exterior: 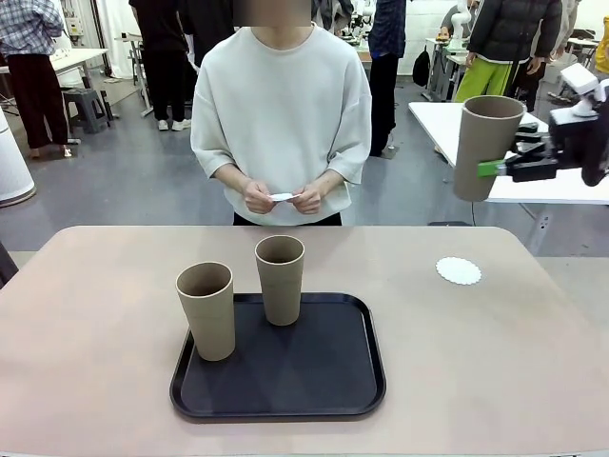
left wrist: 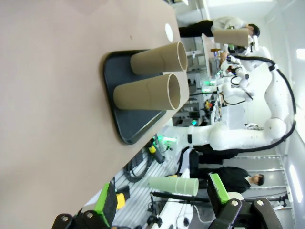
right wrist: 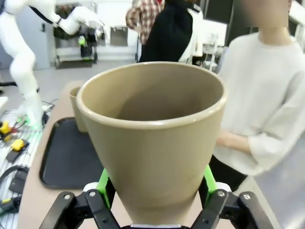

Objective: Place coasters on the table and set cups on them.
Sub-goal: Pick up one Reusable plastic cup and place it on a coaster set by the human.

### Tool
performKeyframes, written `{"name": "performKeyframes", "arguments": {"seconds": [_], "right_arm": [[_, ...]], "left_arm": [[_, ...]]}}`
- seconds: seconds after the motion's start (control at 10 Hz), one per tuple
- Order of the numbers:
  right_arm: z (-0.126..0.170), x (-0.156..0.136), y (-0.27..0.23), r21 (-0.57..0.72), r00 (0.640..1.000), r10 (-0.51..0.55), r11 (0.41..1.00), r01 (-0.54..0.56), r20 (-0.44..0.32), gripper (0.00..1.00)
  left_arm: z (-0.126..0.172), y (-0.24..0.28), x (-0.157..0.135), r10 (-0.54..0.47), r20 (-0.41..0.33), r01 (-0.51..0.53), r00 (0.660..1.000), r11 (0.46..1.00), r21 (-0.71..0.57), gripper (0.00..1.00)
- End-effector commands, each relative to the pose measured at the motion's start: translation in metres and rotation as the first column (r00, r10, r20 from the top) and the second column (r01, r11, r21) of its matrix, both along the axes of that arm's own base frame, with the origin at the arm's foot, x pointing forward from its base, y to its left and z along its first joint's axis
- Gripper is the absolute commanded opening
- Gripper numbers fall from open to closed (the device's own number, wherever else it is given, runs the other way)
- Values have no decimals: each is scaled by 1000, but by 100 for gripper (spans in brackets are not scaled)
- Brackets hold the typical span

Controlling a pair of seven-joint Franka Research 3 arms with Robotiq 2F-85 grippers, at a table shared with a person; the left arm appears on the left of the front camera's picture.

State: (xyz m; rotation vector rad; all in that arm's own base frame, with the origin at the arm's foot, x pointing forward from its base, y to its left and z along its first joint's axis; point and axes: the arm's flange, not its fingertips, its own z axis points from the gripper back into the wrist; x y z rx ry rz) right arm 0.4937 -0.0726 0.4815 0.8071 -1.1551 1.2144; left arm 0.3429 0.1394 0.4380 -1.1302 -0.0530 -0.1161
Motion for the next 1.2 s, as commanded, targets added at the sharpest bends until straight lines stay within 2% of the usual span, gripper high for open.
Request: {"name": "performKeyframes", "arguments": {"seconds": [0.0, 0.2, 0.3, 0.4, 0.5, 0.6, 0.7, 1.1], "right_arm": [[0, 14, -37, 9, 998, 10, 1000, -9, -57, 83], [-8, 22, -65, 54, 995, -4, 999, 9, -95, 83], [-10, 21, -65, 76, 997, 38, 997, -33, -64, 83], [-14, 22, -70, 69, 997, 36, 997, -32, -65, 83], [-19, 19, -68, 75, 998, 30, 997, -25, -57, 83], [-19, 10, -60, 72, 1000, -10, 997, 11, -16, 83], [-20, 17, -69, 57, 997, 19, 998, -15, -75, 83], [-20, 17, -69, 57, 997, 19, 998, -15, -75, 83]], "left_arm": [[1, 2, -1, -8, 12, 9, 1000, 1000, -12, 100], [1, 2, -1, -8, 12, 9, 1000, 1000, -12, 100], [1, 2, -1, -8, 12, 9, 1000, 1000, -12, 100], [1, 2, -1, -8, 12, 9, 1000, 1000, -12, 100], [1, 2, -1, -8, 12, 9, 1000, 1000, -12, 100], [1, 2, -1, -8, 12, 9, 1000, 1000, -12, 100], [1, 2, -1, -8, 12, 9, 1000, 1000, -12, 100], [1, 2, -1, -8, 12, 9, 1000, 1000, -12, 100]]}}
